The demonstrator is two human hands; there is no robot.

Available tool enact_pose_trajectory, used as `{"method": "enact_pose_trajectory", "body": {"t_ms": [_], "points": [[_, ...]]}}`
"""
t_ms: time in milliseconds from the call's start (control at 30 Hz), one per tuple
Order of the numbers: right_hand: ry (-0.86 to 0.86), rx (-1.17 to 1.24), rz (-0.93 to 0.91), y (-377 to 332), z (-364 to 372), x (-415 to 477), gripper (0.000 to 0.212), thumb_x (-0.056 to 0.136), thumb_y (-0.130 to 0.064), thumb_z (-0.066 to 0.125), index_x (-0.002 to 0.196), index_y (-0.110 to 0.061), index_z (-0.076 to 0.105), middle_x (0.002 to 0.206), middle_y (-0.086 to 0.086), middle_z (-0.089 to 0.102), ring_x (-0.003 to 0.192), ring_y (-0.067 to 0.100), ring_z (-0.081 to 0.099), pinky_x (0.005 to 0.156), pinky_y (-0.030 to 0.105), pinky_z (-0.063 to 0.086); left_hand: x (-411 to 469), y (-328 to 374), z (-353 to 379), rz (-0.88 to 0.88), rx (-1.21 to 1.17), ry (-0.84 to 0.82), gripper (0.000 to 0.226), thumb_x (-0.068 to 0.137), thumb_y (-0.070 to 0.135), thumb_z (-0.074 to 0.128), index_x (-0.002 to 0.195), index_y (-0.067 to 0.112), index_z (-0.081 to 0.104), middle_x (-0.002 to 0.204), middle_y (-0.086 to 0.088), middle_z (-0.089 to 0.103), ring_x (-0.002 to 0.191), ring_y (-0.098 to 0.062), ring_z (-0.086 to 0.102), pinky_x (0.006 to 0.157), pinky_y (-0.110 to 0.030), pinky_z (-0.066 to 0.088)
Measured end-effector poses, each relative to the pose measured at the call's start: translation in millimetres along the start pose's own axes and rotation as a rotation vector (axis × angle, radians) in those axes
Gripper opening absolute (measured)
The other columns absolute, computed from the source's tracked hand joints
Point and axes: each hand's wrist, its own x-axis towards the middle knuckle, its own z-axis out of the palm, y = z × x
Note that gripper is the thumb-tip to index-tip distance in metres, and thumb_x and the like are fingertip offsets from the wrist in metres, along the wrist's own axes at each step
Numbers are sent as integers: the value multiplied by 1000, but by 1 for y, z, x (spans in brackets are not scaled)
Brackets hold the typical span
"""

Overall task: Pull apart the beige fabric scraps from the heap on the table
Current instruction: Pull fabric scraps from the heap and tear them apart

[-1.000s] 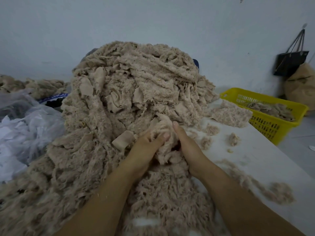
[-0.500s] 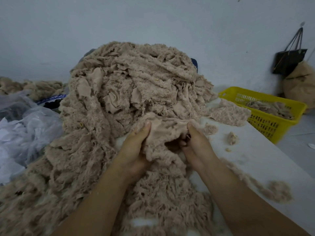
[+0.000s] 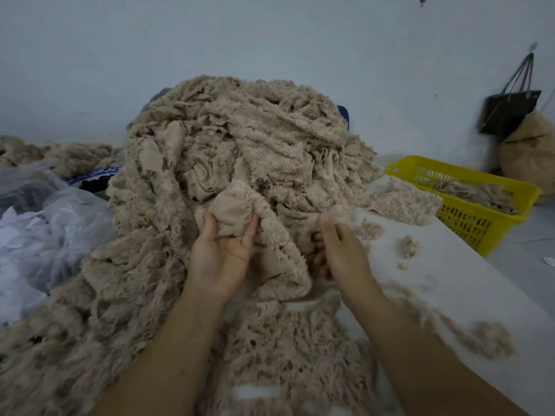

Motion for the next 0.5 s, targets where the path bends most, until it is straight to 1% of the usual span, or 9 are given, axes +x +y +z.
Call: {"method": "enact_pose_trajectory", "body": {"t_ms": [67, 133, 167, 233, 267, 333, 367, 433, 500], "points": [[97, -74, -226, 1, 0, -4, 46, 92, -66, 43, 85, -22, 52, 80, 0, 58, 68, 13, 54, 62, 29, 46, -1, 0, 0, -3, 7, -9, 46, 106, 37, 37, 127, 3, 60, 128, -18, 67, 112, -30, 68, 81, -38, 61], [44, -67, -408, -2, 3, -10, 45, 86, -71, 46, 81, -27, 48, 82, -7, 51, 67, 3, 49, 60, 16, 40, -2, 1, 0, -10, 21, -24, 46, 106, 38, 38, 127, 4, 60, 128, -18, 66, 113, -30, 68, 82, -38, 61], [-16, -96, -466, -2, 7, -12, 42, 84, -72, 48, 84, -30, 49, 90, -9, 49, 73, 0, 50, 63, 13, 41, -2, 0, 1, -14, 42, -36, 47, 105, 39, 38, 127, 4, 60, 127, -18, 67, 113, -30, 68, 83, -38, 61], [-102, -205, -565, -3, 15, -16, 40, 84, -66, 54, 104, -31, 53, 105, -14, 42, 90, -7, 49, 72, 7, 43, -5, -2, 4, -41, 130, -63, 49, 104, 40, 38, 125, 2, 60, 126, -19, 67, 113, -30, 68, 87, -39, 60], [-97, -257, -624, -2, 17, -17, 44, 85, -62, 56, 115, -29, 53, 109, -16, 37, 96, -8, 47, 77, 7, 43, -6, -5, 6, -74, 192, -83, 53, 104, 42, 37, 127, 1, 60, 128, -21, 66, 115, -30, 67, 92, -39, 58], [-34, -345, -740, -3, 21, -16, 47, 85, -55, 59, 121, -25, 54, 111, -19, 30, 100, -3, 44, 82, 10, 42, -10, -11, 7, -146, 309, -126, 61, 103, 46, 35, 131, -2, 60, 132, -22, 62, 121, -29, 63, 102, -38, 51], [-15, -384, -768, -3, 23, -16, 45, 85, -53, 59, 119, -23, 55, 111, -19, 30, 101, 1, 44, 82, 10, 41, -11, -14, 6, -168, 355, -146, 62, 104, 46, 34, 131, -2, 61, 133, -21, 62, 122, -29, 62, 103, -37, 49], [-19, -398, -721, -4, 23, -15, 36, 88, -45, 63, 113, -20, 55, 110, -14, 34, 97, 3, 45, 77, 11, 38, -14, -19, 5, -191, 412, -182, 60, 105, 44, 32, 133, 0, 60, 136, -21, 60, 127, -28, 59, 105, -37, 49], [-16, -303, -637, -2, 20, -11, 14, 95, -31, 61, 101, -22, 53, 100, -11, 43, 87, -4, 46, 72, 10, 37, -16, -22, 7, -214, 416, -190, 58, 106, 42, 33, 131, -1, 61, 136, -22, 60, 128, -29, 58, 102, -38, 51]]}}
